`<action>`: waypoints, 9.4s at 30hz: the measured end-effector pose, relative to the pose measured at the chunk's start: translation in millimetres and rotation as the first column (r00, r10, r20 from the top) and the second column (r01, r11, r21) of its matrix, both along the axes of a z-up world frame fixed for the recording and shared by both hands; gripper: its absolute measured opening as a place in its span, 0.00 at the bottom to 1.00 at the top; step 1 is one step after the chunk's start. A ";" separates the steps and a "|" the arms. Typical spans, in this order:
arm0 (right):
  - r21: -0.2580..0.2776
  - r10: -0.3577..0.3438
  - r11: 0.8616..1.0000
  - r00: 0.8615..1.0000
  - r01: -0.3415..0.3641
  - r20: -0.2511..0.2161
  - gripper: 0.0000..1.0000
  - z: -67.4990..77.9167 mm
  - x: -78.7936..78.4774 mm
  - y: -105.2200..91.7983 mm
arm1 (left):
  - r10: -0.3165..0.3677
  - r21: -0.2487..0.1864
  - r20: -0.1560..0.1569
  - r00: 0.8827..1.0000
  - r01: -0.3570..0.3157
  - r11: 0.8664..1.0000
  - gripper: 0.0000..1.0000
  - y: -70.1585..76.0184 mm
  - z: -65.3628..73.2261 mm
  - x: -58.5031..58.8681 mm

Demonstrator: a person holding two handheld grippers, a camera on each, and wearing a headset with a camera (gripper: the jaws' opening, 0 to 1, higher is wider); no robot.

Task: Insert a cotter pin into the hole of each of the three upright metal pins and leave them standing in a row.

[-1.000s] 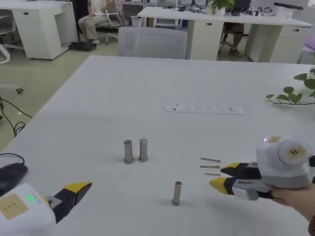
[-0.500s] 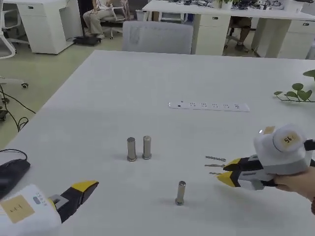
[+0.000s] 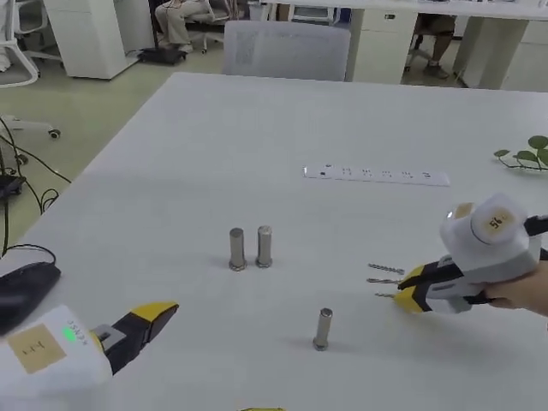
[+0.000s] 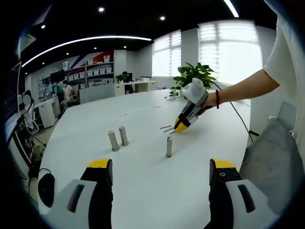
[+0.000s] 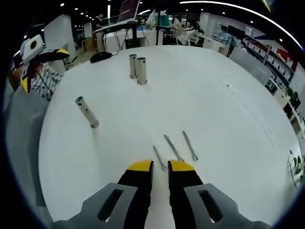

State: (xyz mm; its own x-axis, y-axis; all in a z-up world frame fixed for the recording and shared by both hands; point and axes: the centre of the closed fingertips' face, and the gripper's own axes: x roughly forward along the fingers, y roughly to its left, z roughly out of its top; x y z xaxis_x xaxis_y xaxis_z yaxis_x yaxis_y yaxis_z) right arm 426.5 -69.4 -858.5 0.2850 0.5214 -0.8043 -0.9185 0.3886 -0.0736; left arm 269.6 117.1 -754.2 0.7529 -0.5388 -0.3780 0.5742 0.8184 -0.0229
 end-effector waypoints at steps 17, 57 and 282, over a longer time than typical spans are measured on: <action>-0.136 0.166 0.975 0.983 -0.176 -0.080 0.11 -5.9 -0.8 1.7 | 0.007 -0.001 -0.003 1.000 -0.007 1.000 0.82 3.1 -1.8 2.4; -0.323 0.322 0.887 0.943 -0.331 -0.082 0.02 -0.1 1.9 3.4 | -0.038 0.012 -0.016 0.999 0.038 0.999 0.83 -4.5 -2.6 4.7; 0.322 0.595 0.782 0.793 -0.534 -0.130 0.03 98.4 -196.2 96.8 | -0.570 -0.088 -0.023 0.821 0.566 0.820 0.00 -94.7 14.1 -30.8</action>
State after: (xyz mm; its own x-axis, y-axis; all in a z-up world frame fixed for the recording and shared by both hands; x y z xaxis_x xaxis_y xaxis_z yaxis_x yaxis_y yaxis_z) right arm 230.3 27.3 -760.1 -0.2886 0.7268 -0.6233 -0.9573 -0.2295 0.1756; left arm 238.8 22.5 -740.1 0.2875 -0.8930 -0.3462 0.9335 0.3422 -0.1074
